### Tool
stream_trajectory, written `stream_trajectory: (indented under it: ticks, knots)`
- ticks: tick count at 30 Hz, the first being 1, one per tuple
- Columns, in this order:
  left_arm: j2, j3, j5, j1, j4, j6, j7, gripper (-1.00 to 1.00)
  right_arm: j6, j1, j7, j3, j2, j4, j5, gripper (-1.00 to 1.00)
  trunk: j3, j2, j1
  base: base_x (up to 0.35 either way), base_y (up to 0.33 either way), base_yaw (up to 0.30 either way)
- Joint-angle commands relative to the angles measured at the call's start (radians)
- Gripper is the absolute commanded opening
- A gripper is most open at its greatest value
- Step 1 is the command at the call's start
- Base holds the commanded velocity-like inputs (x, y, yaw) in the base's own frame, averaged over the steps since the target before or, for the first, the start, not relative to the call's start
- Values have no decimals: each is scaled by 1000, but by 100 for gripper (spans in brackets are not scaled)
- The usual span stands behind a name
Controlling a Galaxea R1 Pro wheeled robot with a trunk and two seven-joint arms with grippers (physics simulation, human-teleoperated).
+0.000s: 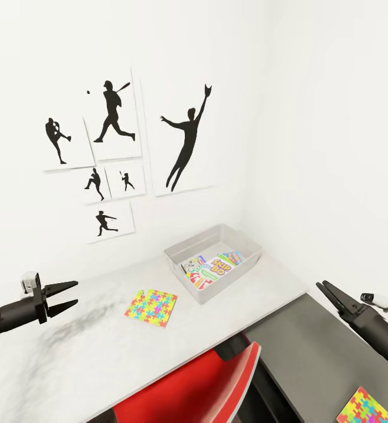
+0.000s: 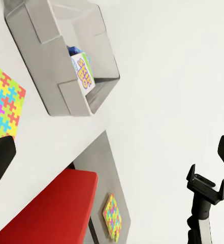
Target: Put all the toys in the child's room - the three board games (two on the bed and one on the table), the two jigsaw puzzles on the table, and the tennis ball on the table - inside the toy box on the table in the child's room.
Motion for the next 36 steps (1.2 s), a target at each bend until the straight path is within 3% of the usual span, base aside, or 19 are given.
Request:
stream_trajectory:
  ticks: [1,11,36]
  knots:
    - [0,1,-4,-1,0,4,-5,100,6,-1,-1,-1,0,0,-3,100,-2,-2,1,0,0,0]
    - [0,1,-4,-1,1,4,-5,100,5,0,-14,0,1,0,-2,100,-2,-2,1,0,0,16]
    - [-5,0,-5,-1,2,4,-4,100,-16,-1,-28,1,3,0,-3,100,29,-2,1,-13,0,163]
